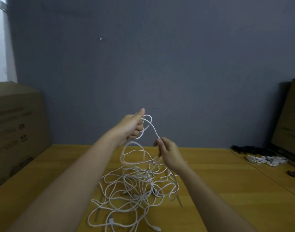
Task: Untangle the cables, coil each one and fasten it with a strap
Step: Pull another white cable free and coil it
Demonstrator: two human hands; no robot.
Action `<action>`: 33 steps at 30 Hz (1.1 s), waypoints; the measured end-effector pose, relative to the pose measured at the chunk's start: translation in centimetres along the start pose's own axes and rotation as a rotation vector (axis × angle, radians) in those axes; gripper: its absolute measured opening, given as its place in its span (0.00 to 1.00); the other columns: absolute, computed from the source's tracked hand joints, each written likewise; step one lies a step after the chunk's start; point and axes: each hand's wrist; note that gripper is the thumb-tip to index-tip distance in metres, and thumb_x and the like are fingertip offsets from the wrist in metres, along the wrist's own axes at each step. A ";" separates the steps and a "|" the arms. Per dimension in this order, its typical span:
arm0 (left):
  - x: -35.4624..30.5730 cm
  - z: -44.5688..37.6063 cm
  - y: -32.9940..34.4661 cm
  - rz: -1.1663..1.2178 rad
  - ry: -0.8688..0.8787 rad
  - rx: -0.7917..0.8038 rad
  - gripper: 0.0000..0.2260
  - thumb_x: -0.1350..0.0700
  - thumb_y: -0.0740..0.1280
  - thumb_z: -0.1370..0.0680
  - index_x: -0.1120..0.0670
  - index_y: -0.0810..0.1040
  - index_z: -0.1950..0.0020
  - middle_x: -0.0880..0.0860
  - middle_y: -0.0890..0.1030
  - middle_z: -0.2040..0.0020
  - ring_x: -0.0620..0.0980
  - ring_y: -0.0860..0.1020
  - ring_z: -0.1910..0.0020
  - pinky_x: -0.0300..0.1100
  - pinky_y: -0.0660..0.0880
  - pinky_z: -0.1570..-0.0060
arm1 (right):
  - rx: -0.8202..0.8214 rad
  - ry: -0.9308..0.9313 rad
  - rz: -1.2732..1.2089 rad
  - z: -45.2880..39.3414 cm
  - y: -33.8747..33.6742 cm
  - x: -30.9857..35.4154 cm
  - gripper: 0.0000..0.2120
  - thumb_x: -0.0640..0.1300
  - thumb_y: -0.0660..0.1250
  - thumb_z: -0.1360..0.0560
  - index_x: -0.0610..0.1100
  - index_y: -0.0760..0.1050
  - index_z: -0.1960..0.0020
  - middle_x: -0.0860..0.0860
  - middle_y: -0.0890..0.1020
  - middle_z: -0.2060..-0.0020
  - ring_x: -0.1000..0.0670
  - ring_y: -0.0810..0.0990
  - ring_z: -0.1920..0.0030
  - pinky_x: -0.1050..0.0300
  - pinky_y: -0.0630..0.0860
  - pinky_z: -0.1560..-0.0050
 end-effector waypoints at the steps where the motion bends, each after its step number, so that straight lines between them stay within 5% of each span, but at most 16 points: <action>1: -0.2 0.3 -0.6 0.018 -0.027 0.040 0.21 0.40 0.55 0.19 0.49 0.58 0.68 0.46 0.57 0.76 0.42 0.53 0.81 0.32 0.50 0.81 | -0.055 -0.012 0.022 -0.5 -0.4 -0.1 0.13 0.46 0.57 0.18 0.45 0.74 0.58 0.53 0.73 0.72 0.52 0.71 0.69 0.53 0.70 0.65; 5: -0.6 1.8 -0.9 -0.030 -0.124 0.347 0.24 0.33 0.49 0.23 0.50 0.59 0.69 0.46 0.57 0.75 0.42 0.52 0.80 0.34 0.49 0.80 | -0.429 -0.064 -0.133 -3.1 -2.5 2.6 0.17 0.53 0.61 0.20 0.48 0.72 0.66 0.56 0.69 0.77 0.59 0.64 0.75 0.61 0.61 0.71; 7: -0.5 2.4 0.1 -0.020 -0.092 0.453 0.23 0.35 0.50 0.22 0.50 0.59 0.69 0.46 0.58 0.75 0.41 0.53 0.80 0.33 0.50 0.80 | -0.485 -0.090 -0.147 -4.0 -2.3 3.9 0.19 0.57 0.61 0.22 0.47 0.73 0.66 0.57 0.71 0.78 0.59 0.67 0.75 0.62 0.63 0.72; 11: -1.2 2.4 1.5 0.200 0.004 0.430 0.20 0.41 0.52 0.19 0.51 0.60 0.67 0.47 0.59 0.75 0.40 0.55 0.81 0.33 0.52 0.80 | -0.161 0.018 0.178 -3.6 0.6 2.4 0.14 0.50 0.61 0.21 0.43 0.78 0.59 0.48 0.82 0.65 0.47 0.79 0.62 0.53 0.71 0.62; 15: -0.8 1.5 1.1 0.308 -0.070 0.246 0.15 0.52 0.50 0.17 0.53 0.63 0.63 0.49 0.63 0.72 0.43 0.58 0.80 0.36 0.56 0.76 | 0.053 0.018 0.120 -0.7 4.1 -0.7 0.12 0.49 0.57 0.18 0.47 0.78 0.53 0.58 0.72 0.74 0.62 0.70 0.72 0.59 0.65 0.67; 20: 0.5 0.1 0.0 0.229 -0.026 -0.083 0.11 0.62 0.49 0.19 0.52 0.61 0.60 0.51 0.65 0.67 0.43 0.62 0.80 0.36 0.58 0.75 | 0.202 -0.032 0.285 1.5 5.8 -2.7 0.10 0.42 0.56 0.19 0.47 0.74 0.43 0.58 0.73 0.66 0.54 0.73 0.65 0.59 0.64 0.59; 23: 2.2 -1.5 0.2 -0.021 0.099 -0.248 0.13 0.59 0.50 0.16 0.53 0.62 0.61 0.51 0.66 0.68 0.42 0.64 0.80 0.37 0.60 0.74 | 0.183 -0.199 0.529 2.2 6.1 -2.5 0.11 0.44 0.58 0.19 0.48 0.72 0.39 0.46 0.82 0.54 0.42 0.78 0.51 0.53 0.66 0.59; 26: 3.4 -2.3 0.6 -0.445 0.251 -0.331 0.18 0.58 0.52 0.16 0.55 0.66 0.67 0.55 0.69 0.71 0.51 0.69 0.73 0.44 0.67 0.65 | 0.078 -0.498 0.838 2.5 5.6 -1.4 0.14 0.37 0.68 0.28 0.45 0.77 0.43 0.46 0.83 0.58 0.42 0.79 0.55 0.54 0.71 0.60; 29: 5.0 -2.6 0.7 -0.751 0.244 -0.170 0.17 0.56 0.54 0.16 0.59 0.69 0.63 0.64 0.75 0.65 0.57 0.74 0.65 0.51 0.72 0.54 | -0.115 -0.652 0.838 2.4 4.2 -1.1 0.15 0.34 0.77 0.39 0.44 0.81 0.54 0.49 0.79 0.67 0.45 0.77 0.66 0.58 0.71 0.68; 33: 6.4 -2.4 1.3 -0.877 0.044 0.166 0.23 0.48 0.53 0.16 0.57 0.72 0.67 0.53 0.76 0.72 0.50 0.75 0.73 0.41 0.73 0.64 | -0.190 -0.575 0.755 1.0 0.9 -1.4 0.09 0.33 0.72 0.33 0.42 0.79 0.54 0.46 0.77 0.63 0.42 0.76 0.62 0.54 0.69 0.66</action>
Point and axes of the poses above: each hand's wrist, its own z-axis away from the middle knuckle, its own y-axis out of the palm, x = y × z
